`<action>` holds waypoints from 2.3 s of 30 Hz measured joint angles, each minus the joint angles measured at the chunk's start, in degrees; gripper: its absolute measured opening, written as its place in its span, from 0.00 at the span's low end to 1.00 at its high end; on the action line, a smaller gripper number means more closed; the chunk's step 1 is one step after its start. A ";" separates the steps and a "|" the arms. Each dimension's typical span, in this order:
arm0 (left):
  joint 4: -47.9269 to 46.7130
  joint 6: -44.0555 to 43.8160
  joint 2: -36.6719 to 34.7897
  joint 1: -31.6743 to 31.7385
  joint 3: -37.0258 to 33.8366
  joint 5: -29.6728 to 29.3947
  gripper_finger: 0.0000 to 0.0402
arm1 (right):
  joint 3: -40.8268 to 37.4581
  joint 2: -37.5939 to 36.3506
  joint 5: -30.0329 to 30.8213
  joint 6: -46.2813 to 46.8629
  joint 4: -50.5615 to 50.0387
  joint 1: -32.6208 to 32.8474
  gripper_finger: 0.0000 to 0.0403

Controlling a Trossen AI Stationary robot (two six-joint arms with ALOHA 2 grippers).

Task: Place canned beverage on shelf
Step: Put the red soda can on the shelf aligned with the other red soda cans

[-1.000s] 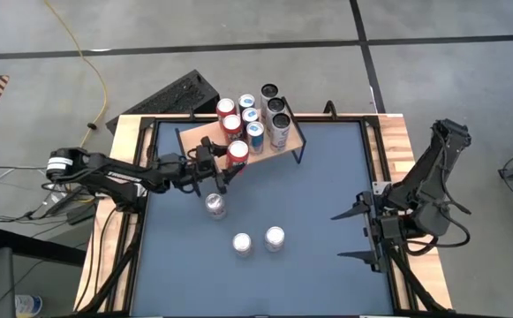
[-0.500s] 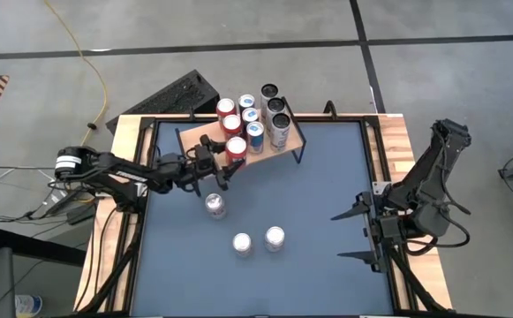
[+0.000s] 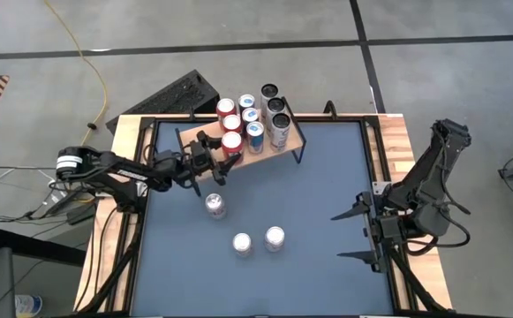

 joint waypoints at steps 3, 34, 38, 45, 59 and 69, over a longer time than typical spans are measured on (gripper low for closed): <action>-0.94 -0.24 0.39 0.30 0.27 -0.13 0.77 | 0.00 0.00 0.01 -0.06 0.00 0.00 0.94; -4.26 -0.44 4.28 1.04 1.98 -1.01 0.91 | 0.00 0.00 -0.78 -0.02 -0.74 0.00 0.94; -4.58 -0.48 4.03 1.45 2.00 -1.02 0.94 | 0.00 0.00 -1.64 -0.02 -0.76 0.00 0.94; -11.32 -0.98 1.46 2.05 2.02 -1.10 0.98 | 0.00 0.00 -1.66 0.00 -1.31 0.00 0.94; -31.88 -3.65 -11.06 1.96 2.00 -1.67 0.99 | 0.00 0.00 -1.66 0.00 -1.62 0.00 0.94; -45.13 -6.30 -20.15 1.35 2.00 -4.29 0.99 | 0.00 0.00 -1.66 0.46 -1.77 0.00 0.94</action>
